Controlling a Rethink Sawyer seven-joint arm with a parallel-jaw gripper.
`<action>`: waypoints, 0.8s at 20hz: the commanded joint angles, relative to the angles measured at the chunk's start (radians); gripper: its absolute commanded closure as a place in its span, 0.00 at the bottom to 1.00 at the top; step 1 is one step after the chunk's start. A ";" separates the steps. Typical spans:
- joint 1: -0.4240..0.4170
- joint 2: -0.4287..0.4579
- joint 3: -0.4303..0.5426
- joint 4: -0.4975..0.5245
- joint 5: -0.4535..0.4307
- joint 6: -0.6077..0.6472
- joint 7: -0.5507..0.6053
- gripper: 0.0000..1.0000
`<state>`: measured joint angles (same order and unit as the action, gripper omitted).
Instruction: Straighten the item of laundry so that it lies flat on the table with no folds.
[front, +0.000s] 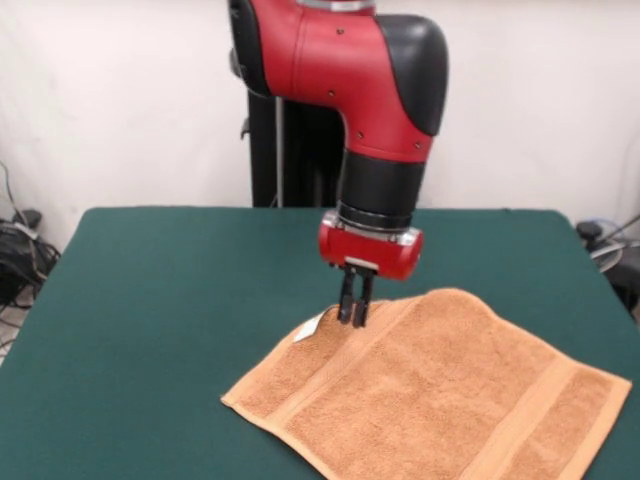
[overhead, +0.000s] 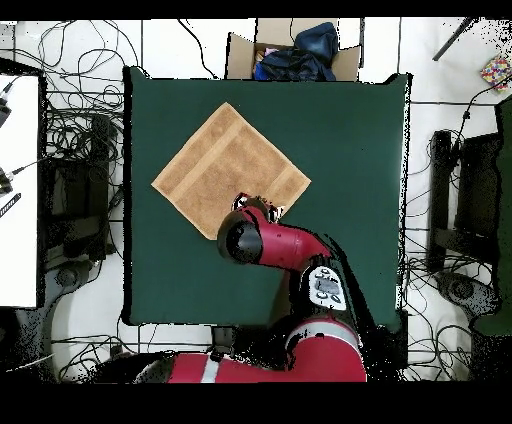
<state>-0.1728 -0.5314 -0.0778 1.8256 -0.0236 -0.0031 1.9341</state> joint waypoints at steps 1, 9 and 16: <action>-0.131 -0.148 0.017 0.100 -0.144 0.050 -0.002 1.00; -0.749 -0.241 0.336 0.293 -0.555 -0.044 -0.088 1.00; -0.946 -0.327 0.232 0.356 -0.767 -0.031 -0.061 1.00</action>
<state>-1.0558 -0.7719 0.1121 2.0096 -0.6463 -0.0515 1.9341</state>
